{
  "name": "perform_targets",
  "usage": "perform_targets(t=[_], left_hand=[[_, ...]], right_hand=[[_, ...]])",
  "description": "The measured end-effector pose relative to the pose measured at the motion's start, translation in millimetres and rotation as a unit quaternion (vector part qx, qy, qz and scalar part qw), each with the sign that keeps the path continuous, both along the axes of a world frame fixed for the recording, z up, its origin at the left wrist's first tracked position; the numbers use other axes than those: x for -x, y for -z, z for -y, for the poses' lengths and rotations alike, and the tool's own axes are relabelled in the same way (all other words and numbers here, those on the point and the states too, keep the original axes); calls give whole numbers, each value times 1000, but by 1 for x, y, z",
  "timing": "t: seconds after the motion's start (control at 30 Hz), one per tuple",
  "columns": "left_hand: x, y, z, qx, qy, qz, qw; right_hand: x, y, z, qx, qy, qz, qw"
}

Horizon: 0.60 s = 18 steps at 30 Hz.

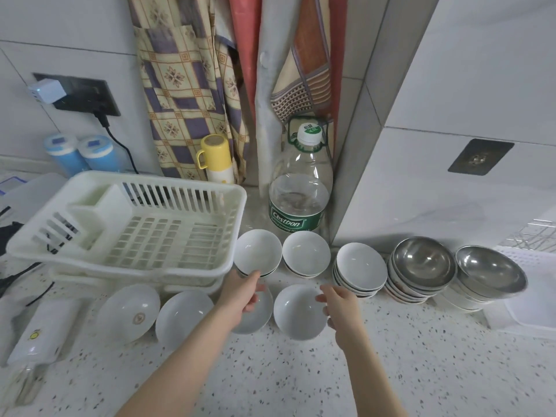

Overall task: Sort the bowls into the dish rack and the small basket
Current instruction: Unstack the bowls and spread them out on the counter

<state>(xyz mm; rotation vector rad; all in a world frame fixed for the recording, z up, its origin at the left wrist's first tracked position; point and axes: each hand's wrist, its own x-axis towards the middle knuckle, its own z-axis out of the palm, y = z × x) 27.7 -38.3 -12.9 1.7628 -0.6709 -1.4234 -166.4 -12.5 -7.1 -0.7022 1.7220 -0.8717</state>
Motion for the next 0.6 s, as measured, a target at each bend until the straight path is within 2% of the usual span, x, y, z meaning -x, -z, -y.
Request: perform_targets(t=[0.2,0.43,0.6], left_hand=[[7,14,24,-31,-50,14,998],[6,27,40,-54,-58,35,996],[4,30,38,-53,-36,61,996]], right_hand=[[-3,13,46,-39,-101,-133,985],[-11,28,71,-59,-133,-185,972],[-19,33,74,-64,-108,-176,976]])
